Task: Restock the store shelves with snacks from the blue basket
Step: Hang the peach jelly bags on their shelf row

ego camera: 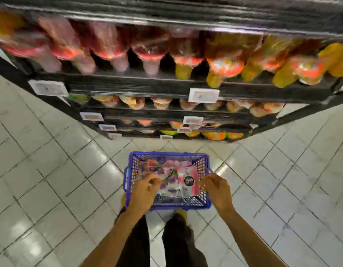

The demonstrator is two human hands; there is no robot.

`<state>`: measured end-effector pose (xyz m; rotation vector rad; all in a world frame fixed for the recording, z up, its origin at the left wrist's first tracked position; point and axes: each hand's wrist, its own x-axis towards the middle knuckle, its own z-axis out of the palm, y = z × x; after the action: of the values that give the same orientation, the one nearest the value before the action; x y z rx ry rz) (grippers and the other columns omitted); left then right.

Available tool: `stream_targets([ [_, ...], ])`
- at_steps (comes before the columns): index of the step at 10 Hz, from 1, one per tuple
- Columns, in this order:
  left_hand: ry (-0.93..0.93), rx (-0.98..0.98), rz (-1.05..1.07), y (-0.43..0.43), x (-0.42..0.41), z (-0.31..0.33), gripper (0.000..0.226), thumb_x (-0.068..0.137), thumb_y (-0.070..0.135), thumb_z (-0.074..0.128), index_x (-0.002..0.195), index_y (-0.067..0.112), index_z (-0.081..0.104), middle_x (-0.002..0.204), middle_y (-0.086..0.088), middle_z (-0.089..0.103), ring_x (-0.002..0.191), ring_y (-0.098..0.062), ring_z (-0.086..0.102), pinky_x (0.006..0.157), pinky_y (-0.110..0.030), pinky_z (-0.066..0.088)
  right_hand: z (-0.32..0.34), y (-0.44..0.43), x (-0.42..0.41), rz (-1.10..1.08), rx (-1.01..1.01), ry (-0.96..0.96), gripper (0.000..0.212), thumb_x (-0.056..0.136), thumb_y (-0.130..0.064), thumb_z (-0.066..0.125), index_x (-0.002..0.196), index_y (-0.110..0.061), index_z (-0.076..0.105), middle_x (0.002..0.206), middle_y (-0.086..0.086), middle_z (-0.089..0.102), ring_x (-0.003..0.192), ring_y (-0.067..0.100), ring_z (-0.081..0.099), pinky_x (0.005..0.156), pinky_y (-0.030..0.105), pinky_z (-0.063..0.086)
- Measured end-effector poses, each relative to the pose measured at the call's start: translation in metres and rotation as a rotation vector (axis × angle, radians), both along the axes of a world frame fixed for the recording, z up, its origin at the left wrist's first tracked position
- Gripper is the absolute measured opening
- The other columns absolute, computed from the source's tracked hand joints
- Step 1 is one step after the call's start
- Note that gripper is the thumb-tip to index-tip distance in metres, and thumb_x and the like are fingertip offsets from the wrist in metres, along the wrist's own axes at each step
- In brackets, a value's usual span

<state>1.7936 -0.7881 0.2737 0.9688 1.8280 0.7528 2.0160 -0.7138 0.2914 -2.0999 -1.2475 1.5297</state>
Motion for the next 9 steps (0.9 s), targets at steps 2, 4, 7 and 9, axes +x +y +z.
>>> stream_targets([
  [2, -0.059, -0.216, 0.096, -0.027, 0.031, -0.150, 0.013, 0.092, 0.007, 0.061, 0.084, 0.010, 0.071, 0.080, -0.004, 0.068, 0.078, -0.012, 0.063, 0.078, -0.035, 0.048, -0.157, -0.026, 0.043, -0.007, -0.180, -0.086, 0.022, 0.098, -0.013, 0.056, 0.082, -0.024, 0.066, 0.080, -0.004, 0.065, 0.062, -0.001, 0.063, 0.061, 0.014, 0.050],
  [4, -0.037, -0.275, 0.024, -0.013, 0.025, -0.279, 0.010, 0.092, -0.002, 0.060, 0.088, -0.003, 0.069, 0.071, -0.007, 0.065, 0.064, 0.001, 0.056, 0.065, -0.025, 0.042, -0.298, -0.027, 0.043, 0.042, -0.126, -0.280, 0.016, 0.094, -0.004, 0.059, 0.100, 0.002, 0.072, 0.099, 0.023, 0.071, 0.088, 0.032, 0.065, 0.074, 0.035, 0.048],
  [7, 0.459, -0.299, -0.268, 0.052, -0.003, -0.435, 0.059, 0.086, 0.013, 0.067, 0.141, 0.015, 0.046, 0.149, -0.009, 0.041, 0.139, -0.031, 0.037, 0.108, -0.043, 0.038, -0.453, -0.019, 0.033, 0.092, -0.218, -0.440, 0.042, 0.085, -0.015, 0.072, 0.117, 0.004, 0.053, 0.113, 0.021, 0.063, 0.097, 0.035, 0.063, 0.082, 0.046, 0.056],
  [9, 0.787, -0.509, -0.623, 0.061, -0.011, -0.485, 0.095, 0.078, 0.019, 0.074, 0.153, 0.015, 0.017, 0.154, -0.017, 0.028, 0.137, -0.040, 0.036, 0.105, -0.048, 0.039, -0.485, -0.029, 0.017, 0.242, -0.182, -0.651, 0.095, 0.079, -0.040, 0.078, 0.145, 0.003, 0.025, 0.139, 0.025, 0.045, 0.130, 0.040, 0.042, 0.113, 0.047, 0.032],
])
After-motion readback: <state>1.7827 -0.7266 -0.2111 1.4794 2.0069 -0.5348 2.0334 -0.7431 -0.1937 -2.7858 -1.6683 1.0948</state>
